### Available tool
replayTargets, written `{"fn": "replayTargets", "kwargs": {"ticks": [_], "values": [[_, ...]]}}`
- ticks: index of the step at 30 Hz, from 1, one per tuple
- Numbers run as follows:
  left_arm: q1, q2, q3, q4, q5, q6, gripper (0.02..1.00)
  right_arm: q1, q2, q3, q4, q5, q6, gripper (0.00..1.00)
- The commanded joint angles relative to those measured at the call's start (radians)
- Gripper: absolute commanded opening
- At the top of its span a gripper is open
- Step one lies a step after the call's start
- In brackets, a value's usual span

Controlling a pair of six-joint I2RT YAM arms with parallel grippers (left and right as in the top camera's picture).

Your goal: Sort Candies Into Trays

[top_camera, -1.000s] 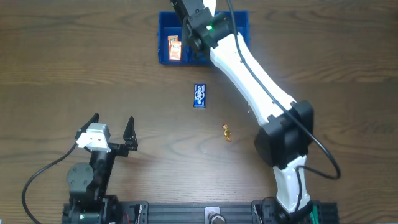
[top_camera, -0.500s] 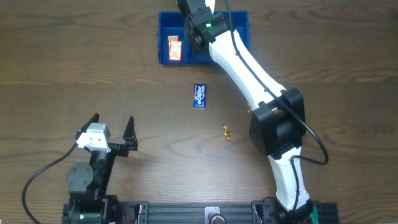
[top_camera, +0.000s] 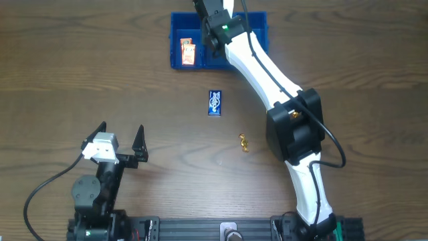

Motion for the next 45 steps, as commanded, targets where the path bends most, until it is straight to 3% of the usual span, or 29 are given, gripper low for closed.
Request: {"fn": "replayTargets", "kwargs": {"ticks": [1,4,5,13,17,22,27,30,34,45], "values": [[0.002,-0.007,-0.018,-0.033,0.022,0.003,0.996,-0.003,0.005,0.028,0.007,0.020,-0.017,0.470],[0.002,-0.007,-0.018,-0.033,0.022,0.003,0.998,-0.002,0.004,0.029,0.003,0.016,-0.026,0.985],[0.002,-0.007,-0.018,-0.033,0.022,0.003,1.000,-0.002,0.000,0.032,-0.002,0.012,-0.026,0.998],[0.002,-0.007,-0.018,-0.033,0.022,0.003,0.998,-0.002,-0.110,0.109,-0.163,-0.097,-0.018,0.998],[0.002,-0.007,-0.018,-0.033,0.022,0.003,0.996,0.018,-0.175,0.109,-0.398,-0.169,0.076,0.998],[0.002,-0.007,-0.018,-0.033,0.022,0.003,0.996,0.074,-0.173,0.029,-0.536,-0.194,0.132,0.998],[0.002,-0.007,-0.018,-0.033,0.022,0.003,0.998,0.108,-0.173,-0.157,-0.512,-0.210,0.197,0.998],[0.002,-0.007,-0.018,-0.033,0.022,0.003,0.996,0.117,-0.173,-0.289,-0.417,-0.271,0.196,0.998],[0.002,-0.007,-0.018,-0.033,0.022,0.003,0.998,0.132,-0.172,-0.396,-0.325,-0.288,0.212,0.998],[0.002,-0.007,-0.018,-0.033,0.022,0.003,0.998,0.132,-0.087,-0.410,-0.254,-0.288,0.212,1.000]]}}
